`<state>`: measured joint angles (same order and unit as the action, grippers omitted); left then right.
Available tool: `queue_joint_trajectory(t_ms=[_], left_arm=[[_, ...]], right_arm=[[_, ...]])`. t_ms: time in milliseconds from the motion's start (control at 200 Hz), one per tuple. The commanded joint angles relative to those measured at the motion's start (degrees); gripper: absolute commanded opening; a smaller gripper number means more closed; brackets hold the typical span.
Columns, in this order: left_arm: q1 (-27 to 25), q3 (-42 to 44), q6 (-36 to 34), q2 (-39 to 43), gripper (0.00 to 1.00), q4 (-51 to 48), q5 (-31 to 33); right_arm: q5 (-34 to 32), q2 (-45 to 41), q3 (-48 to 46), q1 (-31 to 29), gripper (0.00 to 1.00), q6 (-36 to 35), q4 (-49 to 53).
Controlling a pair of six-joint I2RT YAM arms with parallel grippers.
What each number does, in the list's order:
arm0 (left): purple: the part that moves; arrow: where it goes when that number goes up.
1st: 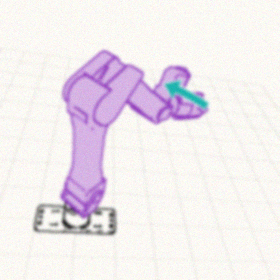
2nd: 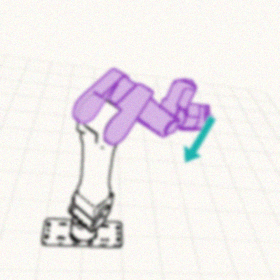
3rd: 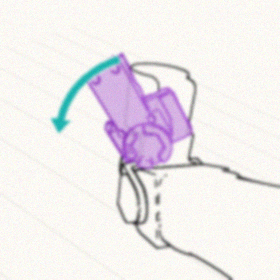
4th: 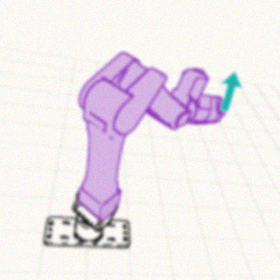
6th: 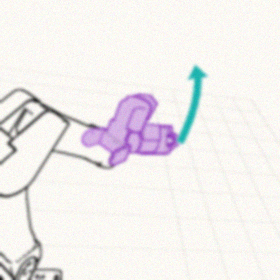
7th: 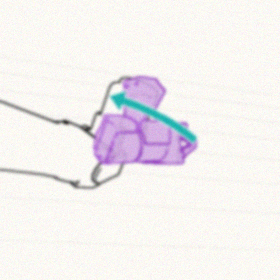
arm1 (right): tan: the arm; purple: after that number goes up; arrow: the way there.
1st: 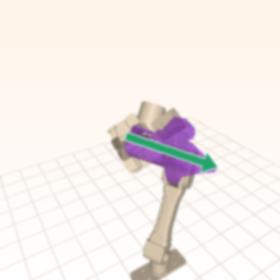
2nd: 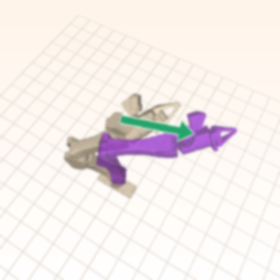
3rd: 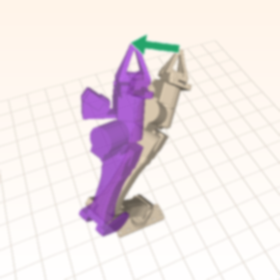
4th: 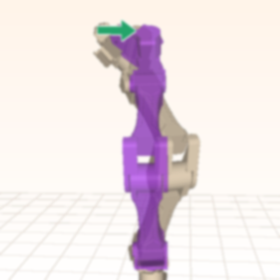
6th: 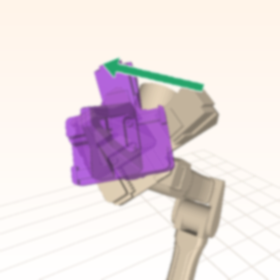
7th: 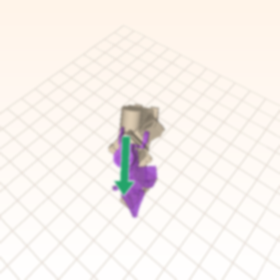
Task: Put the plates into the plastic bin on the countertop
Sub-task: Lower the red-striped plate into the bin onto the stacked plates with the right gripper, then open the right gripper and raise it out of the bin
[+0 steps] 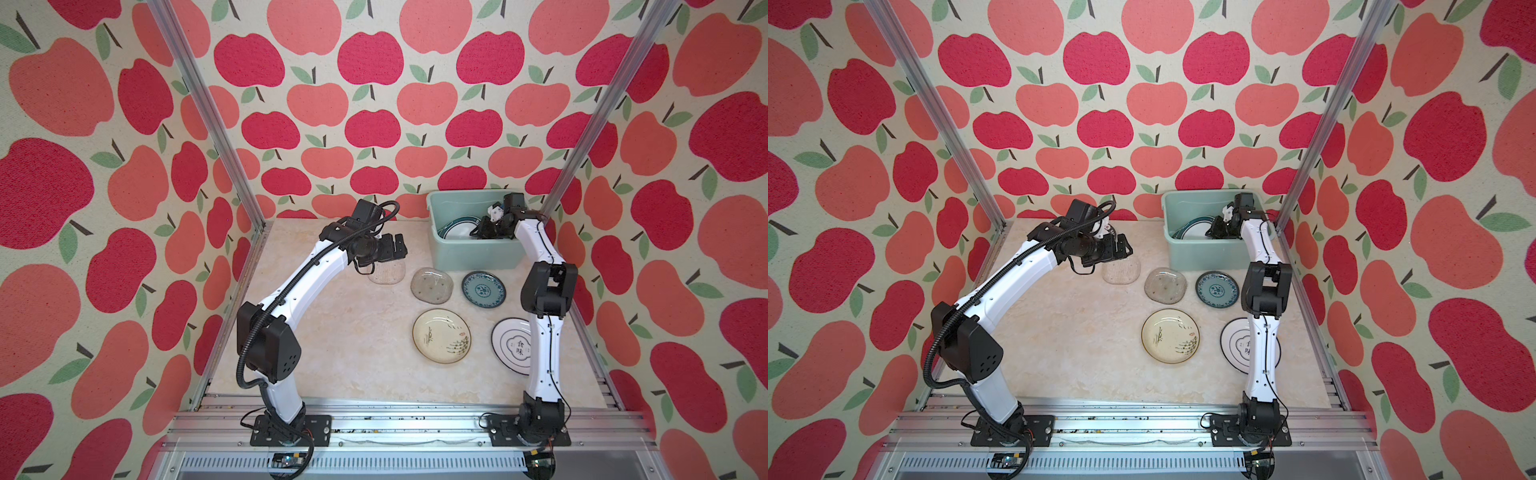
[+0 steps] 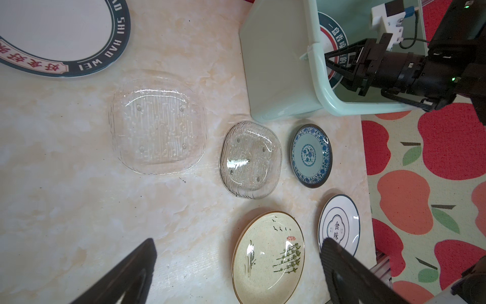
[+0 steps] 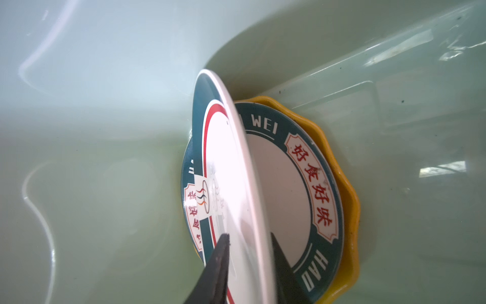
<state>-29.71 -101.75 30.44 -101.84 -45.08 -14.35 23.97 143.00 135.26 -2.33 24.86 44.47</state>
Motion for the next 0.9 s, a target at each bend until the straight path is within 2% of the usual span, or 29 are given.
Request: queue_joint_trajectory(t_ms=[0,240,505,895], left_arm=[[-0.25,-0.55,-0.6,-0.16,1.0,-1.15,-0.01],[-0.17,-0.01,-0.55,-0.46,1.0,-1.33,-0.04],[0.41,-0.01,-0.29,-1.1,1.0,-1.67,-0.22],[1.49,-1.96,-0.05,-2.74,1.0,-2.95,0.18]], right_arm=[[-2.9,1.26,1.9,-0.76,0.3,-0.12,0.1],[-5.25,2.53,1.89,-1.71,0.41,-1.6,1.03],[-9.17,3.94,1.41,-3.16,0.47,-5.78,2.91],[-15.79,3.28,0.81,-4.66,0.7,-12.33,4.89]])
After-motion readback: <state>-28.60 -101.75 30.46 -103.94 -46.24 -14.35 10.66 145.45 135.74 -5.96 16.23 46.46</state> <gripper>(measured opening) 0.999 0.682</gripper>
